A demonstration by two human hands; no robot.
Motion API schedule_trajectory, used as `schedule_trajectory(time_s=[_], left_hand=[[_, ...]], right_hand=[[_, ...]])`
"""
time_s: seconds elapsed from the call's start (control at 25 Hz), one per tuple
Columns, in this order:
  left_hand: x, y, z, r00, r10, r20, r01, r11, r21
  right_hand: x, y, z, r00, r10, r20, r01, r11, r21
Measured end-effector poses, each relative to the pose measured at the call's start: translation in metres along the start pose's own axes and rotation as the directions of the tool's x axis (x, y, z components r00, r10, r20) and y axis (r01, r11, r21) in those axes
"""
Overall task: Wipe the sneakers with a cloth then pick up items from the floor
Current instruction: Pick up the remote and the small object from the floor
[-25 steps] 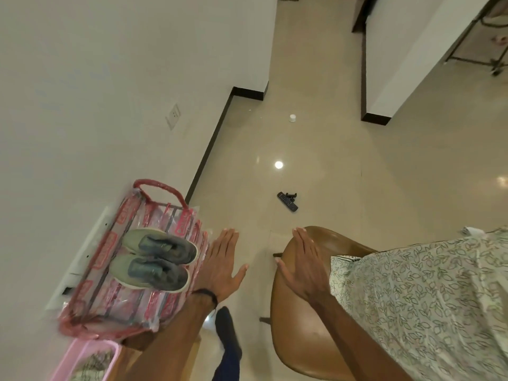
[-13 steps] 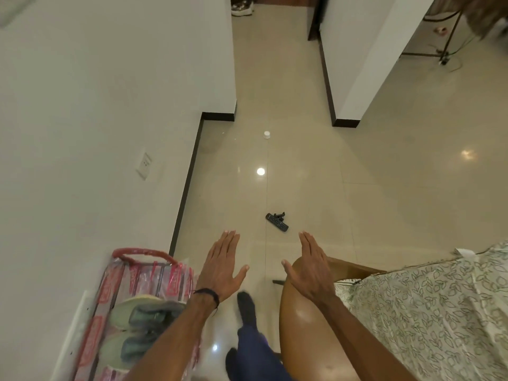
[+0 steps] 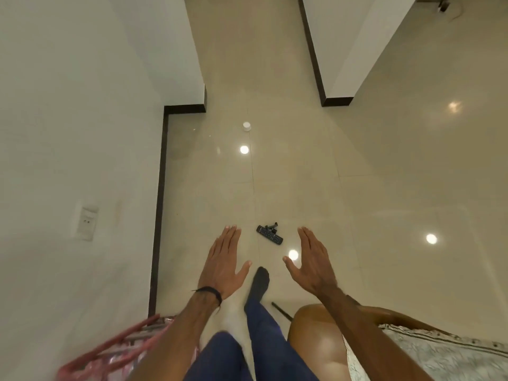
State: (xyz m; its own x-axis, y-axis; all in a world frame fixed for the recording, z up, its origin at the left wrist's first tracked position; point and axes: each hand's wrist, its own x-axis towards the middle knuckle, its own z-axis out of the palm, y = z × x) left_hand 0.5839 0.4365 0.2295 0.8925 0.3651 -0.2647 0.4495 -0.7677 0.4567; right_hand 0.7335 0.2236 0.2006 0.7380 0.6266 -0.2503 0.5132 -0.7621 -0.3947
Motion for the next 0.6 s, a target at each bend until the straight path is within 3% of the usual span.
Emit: schedule_trajectory(time_s=[0.28,0.4,0.6], left_hand=[[0.123,-0.036,0.068,0.987,-0.036,0.158,0.041,0.999,-0.033],[0.17,-0.067,0.13,0.978,-0.035,0.206,0.042,0.999,-0.028],[0.239,-0.145,0.271,0.962,-0.018,0.271,0.022,1.0,-0.014]], right_hand=[[0.111,0.043,0.058,0.998,0.05,0.044,-0.049,0.999,-0.014],[0.154,0.08,0.118,0.993,0.083,0.082,-0.08,0.996,-0.029],[0.228,0.161,0.284,0.974,0.089,0.209,-0.073,0.994,-0.086]])
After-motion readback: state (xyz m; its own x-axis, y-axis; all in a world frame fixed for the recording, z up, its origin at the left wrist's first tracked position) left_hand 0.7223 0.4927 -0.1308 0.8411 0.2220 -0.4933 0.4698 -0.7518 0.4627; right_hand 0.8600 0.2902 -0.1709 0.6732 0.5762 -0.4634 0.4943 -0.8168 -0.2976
